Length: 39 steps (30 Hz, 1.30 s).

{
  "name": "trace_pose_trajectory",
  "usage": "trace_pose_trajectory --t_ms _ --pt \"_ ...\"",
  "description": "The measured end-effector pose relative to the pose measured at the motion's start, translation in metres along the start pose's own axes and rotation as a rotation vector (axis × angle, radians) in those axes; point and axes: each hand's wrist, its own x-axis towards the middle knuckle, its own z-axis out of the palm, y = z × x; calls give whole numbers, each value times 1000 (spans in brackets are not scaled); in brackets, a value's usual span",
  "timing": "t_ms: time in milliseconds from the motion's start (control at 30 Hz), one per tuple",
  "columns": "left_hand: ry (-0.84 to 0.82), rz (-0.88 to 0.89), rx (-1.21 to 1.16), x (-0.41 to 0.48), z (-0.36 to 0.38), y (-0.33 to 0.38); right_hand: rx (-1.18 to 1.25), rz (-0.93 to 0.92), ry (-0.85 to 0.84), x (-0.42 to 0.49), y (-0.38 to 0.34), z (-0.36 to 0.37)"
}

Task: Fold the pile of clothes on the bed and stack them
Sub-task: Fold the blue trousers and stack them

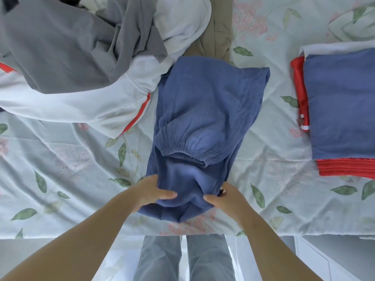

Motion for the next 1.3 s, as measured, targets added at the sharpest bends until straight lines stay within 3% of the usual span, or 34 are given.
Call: trace_pose_trajectory --t_ms 33,100,133,200,267,333,400,500,633,800,967,1033,1100,1167,1300 --pt "0 -1 87 -1 2 -1 -88 -21 -4 -1 1 1" --pt "10 -51 -89 -5 1 -3 -204 -117 106 -5 0 3" --pt "-2 -75 -204 -6 -1 -5 -168 -163 169 -7 -3 3" --pt "-33 -50 -300 -7 -8 -10 139 -196 157 -15 -8 1" --pt "-23 -22 -248 -10 -10 -14 394 -102 -11 -19 -8 3" --pt "48 -12 -48 -10 -10 -19 293 85 -160 -23 2 9" --pt "110 -36 146 -8 -9 -26 114 283 -179 -25 15 19" --pt "161 -71 199 -5 -7 -40 69 397 -13 -24 25 26" --pt "171 -68 142 -6 -7 -52 234 190 197 -17 20 33" --pt "354 -47 556 -3 -18 -50 10 285 251 -10 23 38" --pt "735 132 146 21 -18 -12 345 62 526 3 -14 23" --pt "711 153 -30 33 -17 10 477 29 540 14 -33 17" --pt "618 132 -149 41 -14 21 491 112 562 22 -37 21" --pt "535 127 -103 40 -10 20 361 278 596 17 -28 31" --pt "378 70 -28 30 -10 -4 409 258 441 -1 1 45"
